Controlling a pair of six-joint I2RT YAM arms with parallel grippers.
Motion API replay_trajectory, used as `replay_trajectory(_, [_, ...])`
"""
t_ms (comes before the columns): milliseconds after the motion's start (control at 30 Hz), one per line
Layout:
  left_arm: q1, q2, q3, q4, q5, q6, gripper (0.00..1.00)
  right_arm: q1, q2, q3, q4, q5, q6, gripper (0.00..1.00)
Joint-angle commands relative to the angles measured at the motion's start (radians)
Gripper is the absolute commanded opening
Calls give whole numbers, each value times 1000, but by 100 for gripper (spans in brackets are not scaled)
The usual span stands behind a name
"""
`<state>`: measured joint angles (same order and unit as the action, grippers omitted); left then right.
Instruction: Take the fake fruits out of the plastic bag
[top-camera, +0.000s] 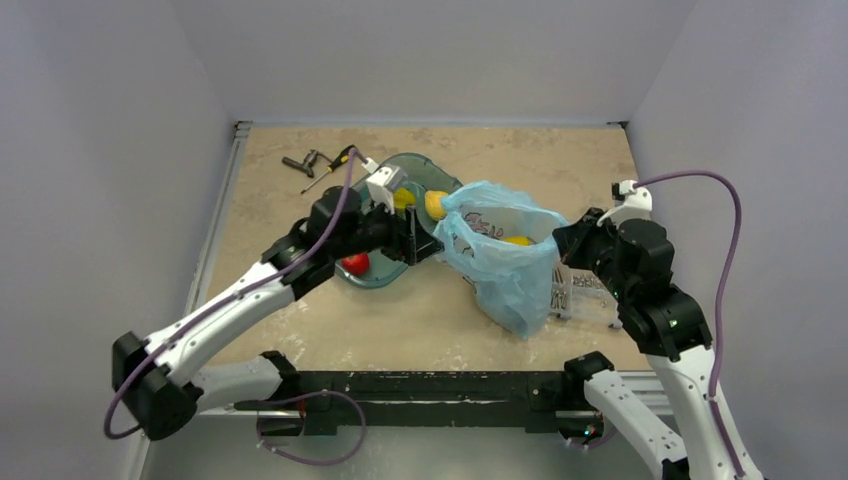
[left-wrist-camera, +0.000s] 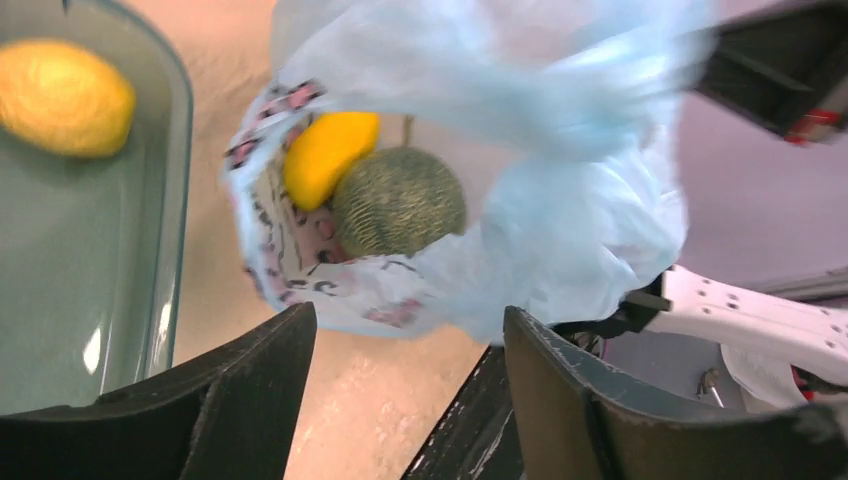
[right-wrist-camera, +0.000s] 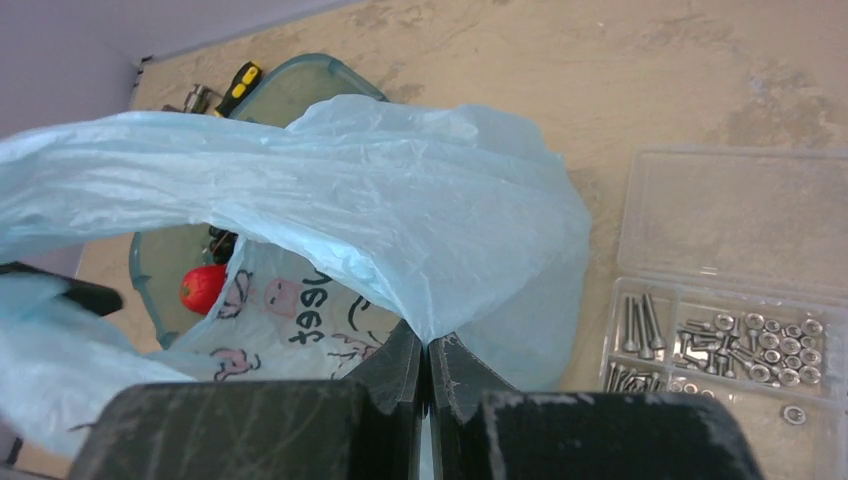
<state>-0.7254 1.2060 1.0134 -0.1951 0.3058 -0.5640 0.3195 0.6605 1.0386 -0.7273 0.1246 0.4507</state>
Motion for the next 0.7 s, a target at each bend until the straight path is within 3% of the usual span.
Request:
replay_trajectory(0, [-59,-216,-69,62,-50,26,64,-2,16,23,25,-105,-15,0])
replay_trajectory(100, [-165,-336,-160,160,-169,48,61,-1,34,25,38,-122,7,0])
replay_trajectory(200, [-272,-362,-152,251,-227,104,66,-3,48,27,50,-122,11,0])
replay_trajectory(367, [-471,-186,113,78,-422,376,72,-3,48,54,47,-122,11,0])
replay_trajectory(500, [-526,-25,249,65,-483,460,70,-2,41,68,41,-122,18,0])
replay_trajectory(567, [-525,48,279,89,-488,483,66,-2,36,70,39,-145,24,0])
replay_trajectory(667, [-526,181,380,-8,-556,459,51,-2,28,71,44,-148,38,0])
